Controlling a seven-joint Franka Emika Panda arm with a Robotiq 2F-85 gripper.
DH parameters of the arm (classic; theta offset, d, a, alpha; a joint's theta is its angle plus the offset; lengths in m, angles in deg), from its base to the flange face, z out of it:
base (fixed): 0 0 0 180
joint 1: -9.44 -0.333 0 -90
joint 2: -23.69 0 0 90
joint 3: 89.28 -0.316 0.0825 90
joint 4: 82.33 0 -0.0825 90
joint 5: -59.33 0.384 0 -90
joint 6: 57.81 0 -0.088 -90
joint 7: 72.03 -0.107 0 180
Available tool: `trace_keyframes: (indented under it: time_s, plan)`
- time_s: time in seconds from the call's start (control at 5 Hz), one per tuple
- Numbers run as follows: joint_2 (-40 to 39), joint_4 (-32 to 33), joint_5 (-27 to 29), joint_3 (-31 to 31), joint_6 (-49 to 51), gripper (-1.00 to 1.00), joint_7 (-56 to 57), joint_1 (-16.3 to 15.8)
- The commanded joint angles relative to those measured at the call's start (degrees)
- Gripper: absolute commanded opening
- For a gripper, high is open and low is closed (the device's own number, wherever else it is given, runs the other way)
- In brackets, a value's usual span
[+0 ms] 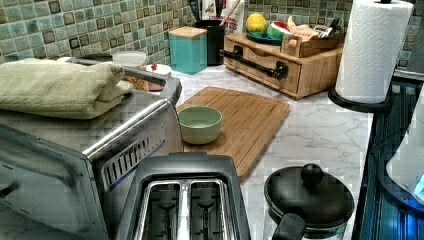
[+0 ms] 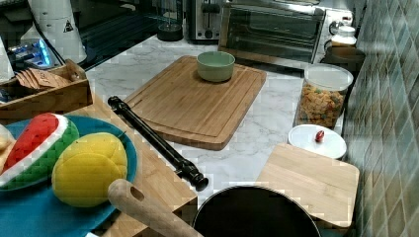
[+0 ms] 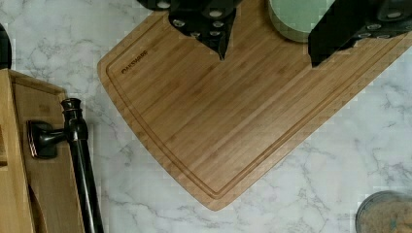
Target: Open the drawer.
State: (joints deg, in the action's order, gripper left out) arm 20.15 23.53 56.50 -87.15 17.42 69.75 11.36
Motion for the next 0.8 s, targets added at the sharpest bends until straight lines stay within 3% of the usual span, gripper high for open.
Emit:
trace_keyframes:
  time_s: [0.2,0.6,0.8]
  plan:
    - [-0.42,0.02,-0.26,0.01,0.0,1.0,0.04,0.04]
    - [-1.71,0.98,-2.17,3.48,-4.82,1.0,13.35,2.96]
    - [-4.05,-3.75,-3.16,5.01,-2.0,1.0,22.24,5.09]
